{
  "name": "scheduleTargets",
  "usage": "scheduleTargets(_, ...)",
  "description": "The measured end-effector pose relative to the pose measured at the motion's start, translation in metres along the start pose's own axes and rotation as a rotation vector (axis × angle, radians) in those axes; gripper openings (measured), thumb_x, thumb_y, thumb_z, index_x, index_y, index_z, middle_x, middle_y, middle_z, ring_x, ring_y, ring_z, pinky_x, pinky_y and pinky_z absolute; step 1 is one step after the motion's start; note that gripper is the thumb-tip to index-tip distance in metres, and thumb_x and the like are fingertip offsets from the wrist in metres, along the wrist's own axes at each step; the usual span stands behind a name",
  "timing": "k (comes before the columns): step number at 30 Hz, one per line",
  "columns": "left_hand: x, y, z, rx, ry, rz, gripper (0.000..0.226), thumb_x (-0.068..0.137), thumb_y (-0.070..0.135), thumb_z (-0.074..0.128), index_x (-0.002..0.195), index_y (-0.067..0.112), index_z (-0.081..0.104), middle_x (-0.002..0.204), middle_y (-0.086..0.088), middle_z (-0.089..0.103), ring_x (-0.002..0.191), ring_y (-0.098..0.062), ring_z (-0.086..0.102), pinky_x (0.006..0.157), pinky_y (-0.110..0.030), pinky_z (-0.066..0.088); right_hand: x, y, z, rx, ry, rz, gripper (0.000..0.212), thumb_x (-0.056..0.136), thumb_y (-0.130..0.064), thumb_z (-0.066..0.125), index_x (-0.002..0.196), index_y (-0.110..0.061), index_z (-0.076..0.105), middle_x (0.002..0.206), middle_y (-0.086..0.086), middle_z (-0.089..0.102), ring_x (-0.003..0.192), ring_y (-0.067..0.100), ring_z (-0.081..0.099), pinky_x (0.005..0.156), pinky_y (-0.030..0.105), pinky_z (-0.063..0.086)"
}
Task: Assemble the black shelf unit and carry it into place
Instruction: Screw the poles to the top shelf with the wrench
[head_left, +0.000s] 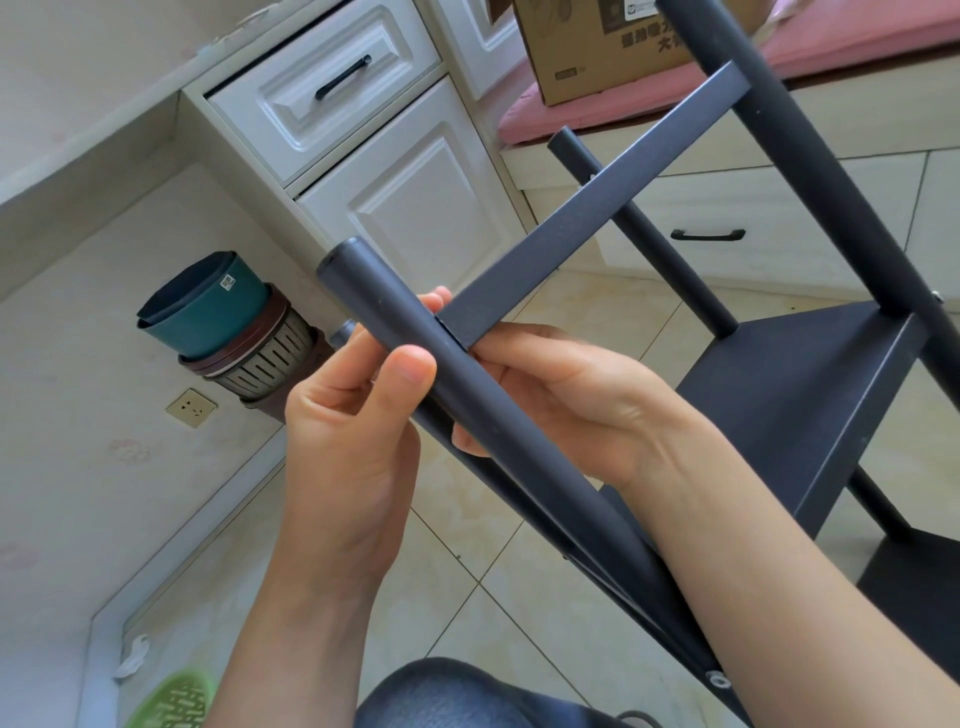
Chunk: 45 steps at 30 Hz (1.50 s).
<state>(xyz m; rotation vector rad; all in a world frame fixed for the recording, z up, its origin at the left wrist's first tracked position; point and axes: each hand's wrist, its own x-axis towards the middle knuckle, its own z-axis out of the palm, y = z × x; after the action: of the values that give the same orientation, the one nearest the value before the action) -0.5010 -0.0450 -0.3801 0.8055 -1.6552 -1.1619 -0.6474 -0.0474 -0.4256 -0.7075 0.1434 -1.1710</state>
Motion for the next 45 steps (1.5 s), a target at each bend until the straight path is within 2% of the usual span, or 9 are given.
scheduleTargets(4,0.000,0.000,0.000,-0.010,-0.006,0.005,0.060,0.068,0.061,0.082,0.117,0.029,0.074,0.108,0.003,0.075,0.106,-0.016,0.070,0.087,-0.031,0.055,0.004,0.001,0.001,-0.090,0.144,0.020,0.015,0.088,-0.029,0.066,0.090,-0.016,0.075,0.081,0.003,0.067,0.068,0.014,0.064,0.058,0.026,0.054)
scheduleTargets(8,0.000,-0.001,0.001,0.003,-0.003,-0.002,0.064,0.064,0.065,0.083,0.118,0.030,0.074,0.108,0.002,0.074,0.107,-0.018,0.068,0.089,-0.034,0.054,0.000,-0.005,-0.005,-0.109,0.129,0.028,0.037,0.079,-0.032,0.068,0.113,-0.017,0.072,0.107,0.007,0.065,0.098,0.021,0.060,0.088,0.036,0.054)
scheduleTargets(13,0.000,0.000,0.001,-0.009,-0.012,0.001,0.063,0.067,0.063,0.082,0.119,0.029,0.074,0.110,0.001,0.075,0.108,-0.020,0.069,0.089,-0.035,0.055,0.003,-0.001,-0.001,-0.112,0.124,0.011,0.034,0.069,-0.029,0.069,0.101,-0.016,0.072,0.098,0.007,0.062,0.085,0.018,0.057,0.070,0.026,0.051)
scheduleTargets(16,0.000,0.000,0.002,-0.007,-0.016,0.000,0.061,0.067,0.062,0.082,0.118,0.029,0.074,0.110,0.002,0.075,0.108,-0.019,0.069,0.088,-0.034,0.054,0.002,-0.001,-0.005,-0.132,0.145,0.014,0.046,0.071,-0.032,0.069,0.113,-0.015,0.069,0.106,0.009,0.060,0.094,0.021,0.054,0.075,0.028,0.049)
scheduleTargets(21,0.001,0.000,0.002,0.007,-0.010,0.010,0.057,0.065,0.065,0.082,0.112,0.033,0.076,0.106,0.005,0.075,0.107,-0.016,0.069,0.088,-0.032,0.055,-0.002,-0.004,-0.004,-0.005,-0.005,0.018,0.026,0.081,-0.017,0.064,0.105,-0.016,0.072,0.093,0.000,0.070,0.080,0.013,0.065,0.068,0.026,0.054)
scheduleTargets(26,0.000,-0.001,0.002,0.014,-0.007,0.022,0.058,0.065,0.064,0.082,0.113,0.032,0.076,0.107,0.004,0.075,0.107,-0.018,0.069,0.094,-0.040,0.054,0.002,-0.002,-0.002,-0.123,0.141,0.037,0.042,0.071,-0.031,0.069,0.109,-0.015,0.067,0.105,0.011,0.053,0.087,0.019,0.052,0.068,0.025,0.049)
scheduleTargets(34,-0.001,0.002,0.003,0.023,-0.026,0.023,0.054,0.066,0.065,0.080,0.111,0.036,0.076,0.104,0.008,0.076,0.105,-0.011,0.070,0.084,-0.026,0.056,-0.001,-0.003,0.000,0.009,0.074,0.013,0.035,0.076,-0.021,0.061,0.109,-0.012,0.067,0.100,0.006,0.064,0.086,0.017,0.060,0.068,0.025,0.053)
scheduleTargets(38,-0.002,0.002,0.002,0.028,-0.037,0.026,0.053,0.066,0.066,0.080,0.109,0.037,0.076,0.101,0.009,0.076,0.102,-0.010,0.070,0.081,-0.025,0.056,0.000,-0.002,0.002,-0.041,0.133,0.022,0.041,0.072,-0.024,0.066,0.111,-0.012,0.067,0.112,0.013,0.050,0.099,0.025,0.048,0.071,0.026,0.050)
scheduleTargets(45,-0.001,0.000,0.003,0.010,-0.026,0.018,0.054,0.064,0.064,0.082,0.109,0.035,0.077,0.104,0.007,0.075,0.103,-0.013,0.069,0.085,-0.029,0.055,-0.002,-0.001,0.004,0.041,0.091,0.011,0.031,0.077,-0.023,0.063,0.106,-0.013,0.069,0.098,0.007,0.062,0.079,0.014,0.064,0.063,0.024,0.053)
